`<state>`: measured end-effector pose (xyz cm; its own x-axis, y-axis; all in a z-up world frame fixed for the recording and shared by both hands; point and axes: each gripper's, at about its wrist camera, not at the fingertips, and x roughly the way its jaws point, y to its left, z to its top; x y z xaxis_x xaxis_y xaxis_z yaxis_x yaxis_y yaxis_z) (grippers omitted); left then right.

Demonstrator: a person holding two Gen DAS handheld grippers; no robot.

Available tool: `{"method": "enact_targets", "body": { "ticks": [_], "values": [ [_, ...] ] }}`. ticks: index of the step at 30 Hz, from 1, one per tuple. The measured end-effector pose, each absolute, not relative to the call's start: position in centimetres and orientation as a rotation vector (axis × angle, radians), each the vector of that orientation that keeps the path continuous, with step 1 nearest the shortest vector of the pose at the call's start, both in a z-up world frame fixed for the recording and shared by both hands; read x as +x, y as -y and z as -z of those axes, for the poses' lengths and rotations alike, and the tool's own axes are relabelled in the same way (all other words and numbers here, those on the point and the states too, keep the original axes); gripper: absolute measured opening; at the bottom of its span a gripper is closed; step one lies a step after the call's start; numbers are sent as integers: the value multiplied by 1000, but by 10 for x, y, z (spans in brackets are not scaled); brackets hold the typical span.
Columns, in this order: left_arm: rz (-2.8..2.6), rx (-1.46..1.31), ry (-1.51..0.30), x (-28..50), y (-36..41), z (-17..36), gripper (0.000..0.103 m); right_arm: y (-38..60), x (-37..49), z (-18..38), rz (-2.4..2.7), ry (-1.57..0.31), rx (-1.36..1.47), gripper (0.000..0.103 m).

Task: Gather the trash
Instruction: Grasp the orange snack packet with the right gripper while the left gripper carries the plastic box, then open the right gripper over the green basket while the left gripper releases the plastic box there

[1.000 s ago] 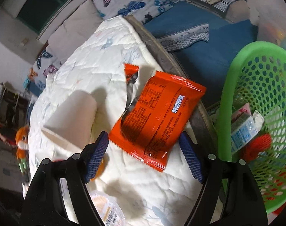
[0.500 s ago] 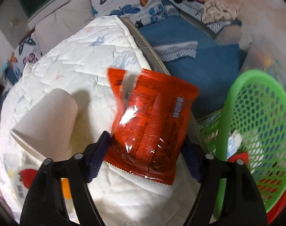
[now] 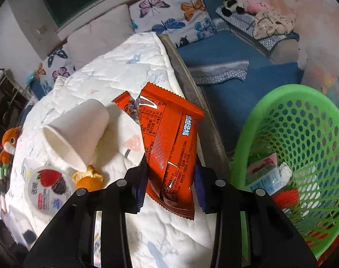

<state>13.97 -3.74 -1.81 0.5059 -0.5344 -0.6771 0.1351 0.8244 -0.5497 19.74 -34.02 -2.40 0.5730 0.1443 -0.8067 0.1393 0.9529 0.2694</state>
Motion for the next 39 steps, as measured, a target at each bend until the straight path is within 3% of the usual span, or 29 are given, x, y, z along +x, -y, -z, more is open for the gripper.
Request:
{"method": "enact_targets", "body": {
  "ticks": [18,21,27,39],
  "values": [
    [616,-319,-954,150,150,-12,55,446,117,24,98,-922,373,40],
    [652,-302,-972,157,174,-12,55,461,109,31,122,-930,371,43],
    [698,-248,-989,166,213,-10,55,478,96,40,160,-928,373,58],
    [749,-151,-1035,178,274,6,56,503,69,31,178,-886,404,64]
  ]
}}
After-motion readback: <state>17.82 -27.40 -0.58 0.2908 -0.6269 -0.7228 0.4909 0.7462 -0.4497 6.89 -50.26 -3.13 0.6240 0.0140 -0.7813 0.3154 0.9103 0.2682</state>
